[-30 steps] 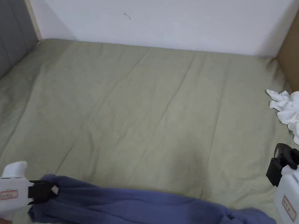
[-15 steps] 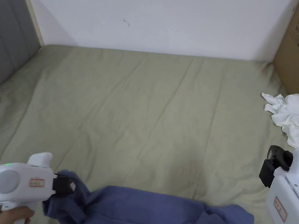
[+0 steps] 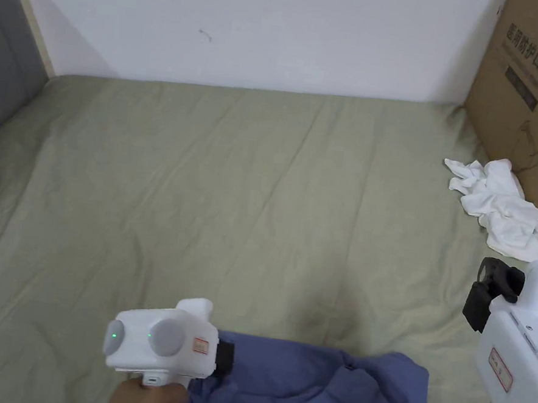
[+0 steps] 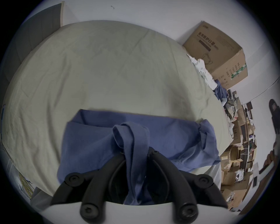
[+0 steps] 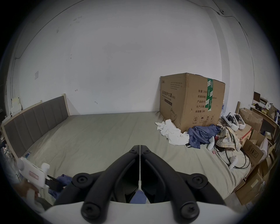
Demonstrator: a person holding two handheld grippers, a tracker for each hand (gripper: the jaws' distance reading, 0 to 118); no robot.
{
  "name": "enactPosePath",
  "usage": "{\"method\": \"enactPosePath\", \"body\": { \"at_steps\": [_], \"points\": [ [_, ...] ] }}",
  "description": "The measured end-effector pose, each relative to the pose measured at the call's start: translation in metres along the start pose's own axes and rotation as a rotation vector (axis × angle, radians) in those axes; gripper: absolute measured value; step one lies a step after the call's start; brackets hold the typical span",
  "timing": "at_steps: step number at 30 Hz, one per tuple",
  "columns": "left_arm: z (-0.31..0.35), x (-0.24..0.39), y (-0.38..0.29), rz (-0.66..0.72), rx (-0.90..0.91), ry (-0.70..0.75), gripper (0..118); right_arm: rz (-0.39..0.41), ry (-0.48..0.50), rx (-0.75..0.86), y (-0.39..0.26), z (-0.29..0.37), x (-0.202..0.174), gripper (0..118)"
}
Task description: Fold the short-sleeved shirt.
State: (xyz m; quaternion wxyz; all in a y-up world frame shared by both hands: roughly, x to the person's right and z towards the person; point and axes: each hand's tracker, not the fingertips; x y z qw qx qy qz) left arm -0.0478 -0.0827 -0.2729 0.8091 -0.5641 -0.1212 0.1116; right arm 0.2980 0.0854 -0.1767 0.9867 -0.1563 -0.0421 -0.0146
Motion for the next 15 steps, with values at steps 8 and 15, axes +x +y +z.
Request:
{"method": "enactPosePath", "body": {
  "at_steps": [8, 15],
  "points": [
    [-0.008, 0.024, -0.009, -0.017, 0.002, -0.041, 90, 0.001, -0.011, -0.01, -0.002, 0.003, 0.004, 3],
    [0.043, 0.014, 0.0, -0.04, 0.155, -0.067, 94, -0.012, -0.009, -0.004, 0.001, 0.004, 0.003, 3]
  ]
}}
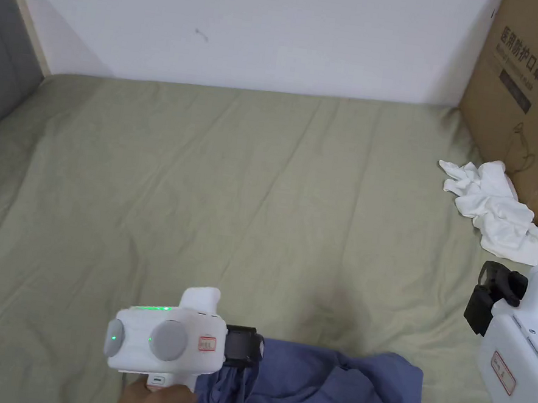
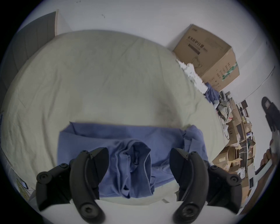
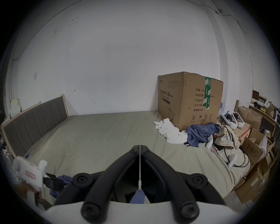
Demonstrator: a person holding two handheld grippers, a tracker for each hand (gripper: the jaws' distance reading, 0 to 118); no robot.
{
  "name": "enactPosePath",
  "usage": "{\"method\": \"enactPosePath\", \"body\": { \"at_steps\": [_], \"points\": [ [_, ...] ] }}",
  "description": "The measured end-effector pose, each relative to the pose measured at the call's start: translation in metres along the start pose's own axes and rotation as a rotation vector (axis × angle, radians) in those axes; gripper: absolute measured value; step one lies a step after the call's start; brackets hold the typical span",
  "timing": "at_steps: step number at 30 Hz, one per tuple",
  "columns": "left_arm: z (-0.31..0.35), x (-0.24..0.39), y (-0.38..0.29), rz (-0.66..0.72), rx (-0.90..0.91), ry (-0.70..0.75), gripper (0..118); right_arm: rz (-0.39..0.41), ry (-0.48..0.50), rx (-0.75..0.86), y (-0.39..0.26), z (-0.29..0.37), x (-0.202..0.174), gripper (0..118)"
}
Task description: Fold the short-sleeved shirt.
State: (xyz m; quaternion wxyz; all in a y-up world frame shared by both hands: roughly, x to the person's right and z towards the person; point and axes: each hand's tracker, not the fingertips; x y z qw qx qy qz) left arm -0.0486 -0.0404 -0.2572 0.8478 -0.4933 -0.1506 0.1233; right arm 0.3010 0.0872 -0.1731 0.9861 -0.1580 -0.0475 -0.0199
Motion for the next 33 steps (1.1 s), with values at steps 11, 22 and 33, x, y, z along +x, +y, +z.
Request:
{"method": "enactPosePath", "body": {
  "at_steps": [11, 22, 33],
  "points": [
    [0.056, -0.064, 0.005, 0.021, 0.214, 0.173, 110, 0.004, 0.027, 0.009, 0.005, 0.0, -0.009, 3],
    [0.011, -0.069, -0.038, -0.043, 0.155, 0.174, 8, 0.002, 0.019, 0.001, 0.003, 0.0, -0.006, 3],
    [-0.044, -0.018, -0.068, -0.143, 0.028, 0.156, 8, 0.0, -0.001, -0.008, 0.001, 0.002, 0.007, 3]
  ]
}}
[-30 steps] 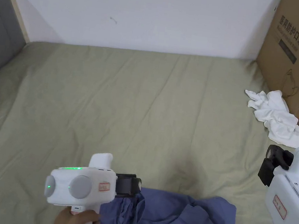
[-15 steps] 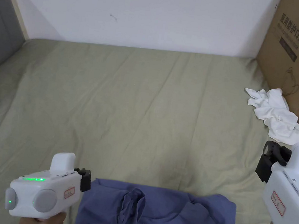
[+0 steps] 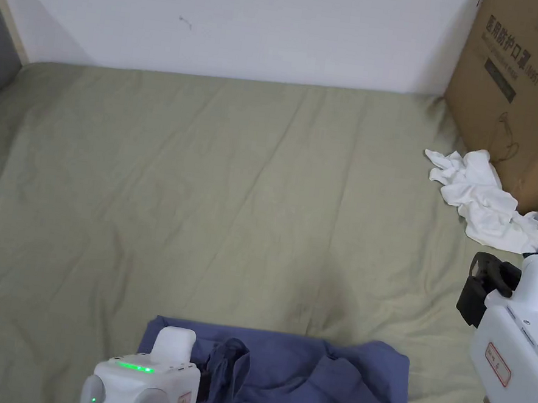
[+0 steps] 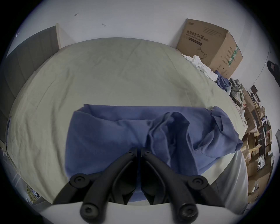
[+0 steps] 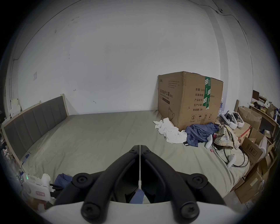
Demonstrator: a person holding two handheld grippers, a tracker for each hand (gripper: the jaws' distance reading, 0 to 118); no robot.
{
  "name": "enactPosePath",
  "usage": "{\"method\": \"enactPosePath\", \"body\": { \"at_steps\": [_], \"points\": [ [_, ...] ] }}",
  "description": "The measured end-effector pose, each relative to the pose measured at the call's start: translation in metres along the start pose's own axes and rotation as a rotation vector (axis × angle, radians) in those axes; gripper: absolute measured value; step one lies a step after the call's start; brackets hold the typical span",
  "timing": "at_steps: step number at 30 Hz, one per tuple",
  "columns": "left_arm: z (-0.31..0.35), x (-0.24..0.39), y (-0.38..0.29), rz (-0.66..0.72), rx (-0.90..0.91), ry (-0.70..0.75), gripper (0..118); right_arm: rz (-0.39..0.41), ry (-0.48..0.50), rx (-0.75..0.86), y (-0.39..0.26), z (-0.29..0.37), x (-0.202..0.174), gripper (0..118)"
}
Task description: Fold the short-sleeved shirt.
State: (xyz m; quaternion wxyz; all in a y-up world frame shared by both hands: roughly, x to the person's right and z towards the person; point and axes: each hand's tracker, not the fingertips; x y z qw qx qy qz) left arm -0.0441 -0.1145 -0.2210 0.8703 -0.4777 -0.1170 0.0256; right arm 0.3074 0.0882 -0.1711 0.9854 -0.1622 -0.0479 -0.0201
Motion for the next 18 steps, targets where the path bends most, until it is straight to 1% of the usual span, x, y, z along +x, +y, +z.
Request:
{"method": "enactPosePath", "body": {
  "at_steps": [5, 8, 11, 14, 18],
  "points": [
    [-0.008, 0.021, 0.004, 0.004, -0.021, -0.072, 8, -0.015, -0.013, -0.008, -0.002, -0.001, 0.006, 3],
    [-0.014, 0.034, 0.003, -0.005, -0.028, -0.076, 8, -0.017, -0.017, -0.009, -0.002, 0.0, 0.007, 3],
    [-0.007, 0.036, 0.007, 0.031, -0.021, -0.128, 8, -0.014, -0.019, -0.008, -0.002, 0.001, 0.008, 3],
    [0.005, 0.027, 0.015, 0.091, 0.004, -0.195, 8, -0.013, -0.017, -0.008, -0.001, 0.001, 0.007, 3],
    [0.029, -0.004, 0.028, 0.162, 0.063, -0.254, 8, -0.008, -0.012, -0.005, 0.0, 0.001, 0.005, 3]
  ]
}}
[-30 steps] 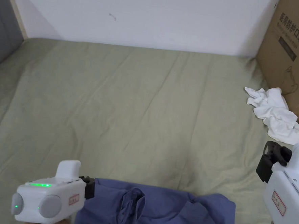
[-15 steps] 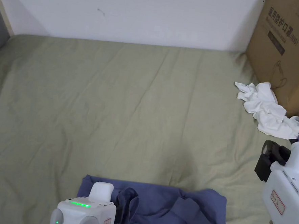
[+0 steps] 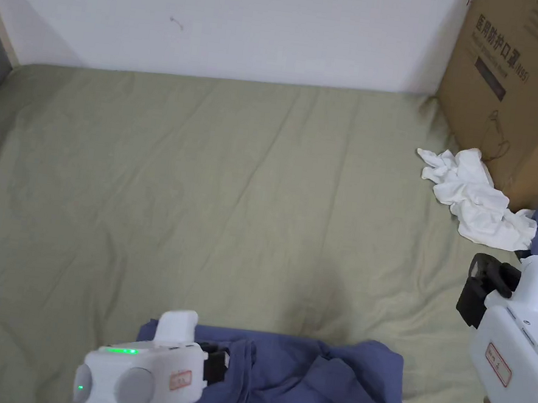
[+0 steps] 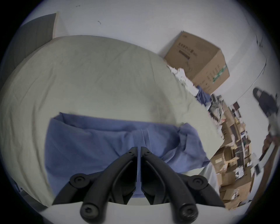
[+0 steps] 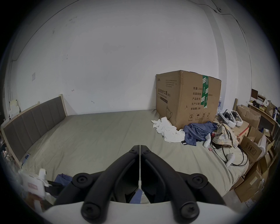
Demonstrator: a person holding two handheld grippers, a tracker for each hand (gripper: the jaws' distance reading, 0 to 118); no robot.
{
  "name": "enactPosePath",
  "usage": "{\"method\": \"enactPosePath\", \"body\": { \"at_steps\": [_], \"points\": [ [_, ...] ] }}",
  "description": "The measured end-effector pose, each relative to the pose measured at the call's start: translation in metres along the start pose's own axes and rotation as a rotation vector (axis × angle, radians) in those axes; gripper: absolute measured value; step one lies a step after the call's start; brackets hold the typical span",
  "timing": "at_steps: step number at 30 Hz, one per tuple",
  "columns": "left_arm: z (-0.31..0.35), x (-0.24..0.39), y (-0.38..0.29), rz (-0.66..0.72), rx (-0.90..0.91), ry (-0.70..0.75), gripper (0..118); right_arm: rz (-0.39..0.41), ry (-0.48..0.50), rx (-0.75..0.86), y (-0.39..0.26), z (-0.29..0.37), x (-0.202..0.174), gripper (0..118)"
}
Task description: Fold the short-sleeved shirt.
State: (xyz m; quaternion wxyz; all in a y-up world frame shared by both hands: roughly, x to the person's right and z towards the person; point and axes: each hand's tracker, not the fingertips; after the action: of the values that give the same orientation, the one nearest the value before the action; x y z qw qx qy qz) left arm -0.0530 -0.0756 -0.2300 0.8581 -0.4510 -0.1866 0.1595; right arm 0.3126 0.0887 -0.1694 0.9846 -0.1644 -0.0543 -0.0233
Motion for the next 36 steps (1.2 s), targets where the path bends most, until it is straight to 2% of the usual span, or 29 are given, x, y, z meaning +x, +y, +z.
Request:
{"method": "enactPosePath", "body": {
  "at_steps": [6, 7, 10, 12, 14, 16, 19, 26, 29, 30, 32, 33, 34, 36],
  "points": [
    [0.047, -0.047, 0.023, 0.047, 0.069, -0.002, 11, -0.003, 0.009, -0.001, 0.0, -0.003, -0.007, 3],
    [0.053, -0.057, 0.027, 0.055, 0.067, 0.001, 26, -0.002, 0.011, -0.002, 0.0, -0.004, -0.009, 3],
    [0.06, -0.079, 0.031, 0.079, 0.034, 0.018, 83, 0.003, 0.02, -0.005, 0.0, -0.005, -0.015, 3],
    [0.062, -0.094, 0.028, 0.09, 0.038, 0.016, 85, 0.009, 0.026, -0.008, 0.001, -0.006, -0.018, 3],
    [0.058, -0.108, 0.025, 0.145, -0.008, 0.011, 99, 0.012, 0.034, -0.01, 0.0, -0.006, -0.021, 3],
    [0.052, -0.122, 0.021, 0.21, -0.058, 0.002, 106, 0.018, 0.037, -0.014, 0.0, -0.007, -0.023, 3],
    [0.041, -0.139, 0.013, 0.283, -0.075, -0.034, 106, 0.026, 0.037, -0.02, 0.0, -0.007, -0.024, 3],
    [0.014, -0.153, -0.003, 0.323, -0.099, -0.095, 104, 0.034, 0.025, -0.032, -0.002, -0.007, -0.023, 3],
    [0.009, -0.144, -0.006, 0.304, -0.088, -0.124, 90, 0.04, 0.017, -0.036, -0.002, -0.007, -0.021, 3],
    [0.008, -0.14, -0.005, 0.284, -0.087, -0.123, 90, 0.04, 0.015, -0.037, -0.002, -0.007, -0.02, 3],
    [0.001, -0.132, -0.004, 0.239, -0.111, -0.097, 64, 0.035, 0.012, -0.038, -0.003, -0.007, -0.018, 3],
    [-0.001, -0.13, -0.006, 0.222, -0.126, -0.084, 57, 0.033, 0.011, -0.038, -0.003, -0.007, -0.017, 3],
    [-0.003, -0.127, -0.006, 0.209, -0.132, -0.074, 43, 0.03, 0.01, -0.038, -0.003, -0.007, -0.016, 3],
    [-0.001, -0.124, -0.005, 0.209, -0.123, -0.06, 29, 0.028, 0.009, -0.037, -0.002, -0.007, -0.015, 3]
  ]
}}
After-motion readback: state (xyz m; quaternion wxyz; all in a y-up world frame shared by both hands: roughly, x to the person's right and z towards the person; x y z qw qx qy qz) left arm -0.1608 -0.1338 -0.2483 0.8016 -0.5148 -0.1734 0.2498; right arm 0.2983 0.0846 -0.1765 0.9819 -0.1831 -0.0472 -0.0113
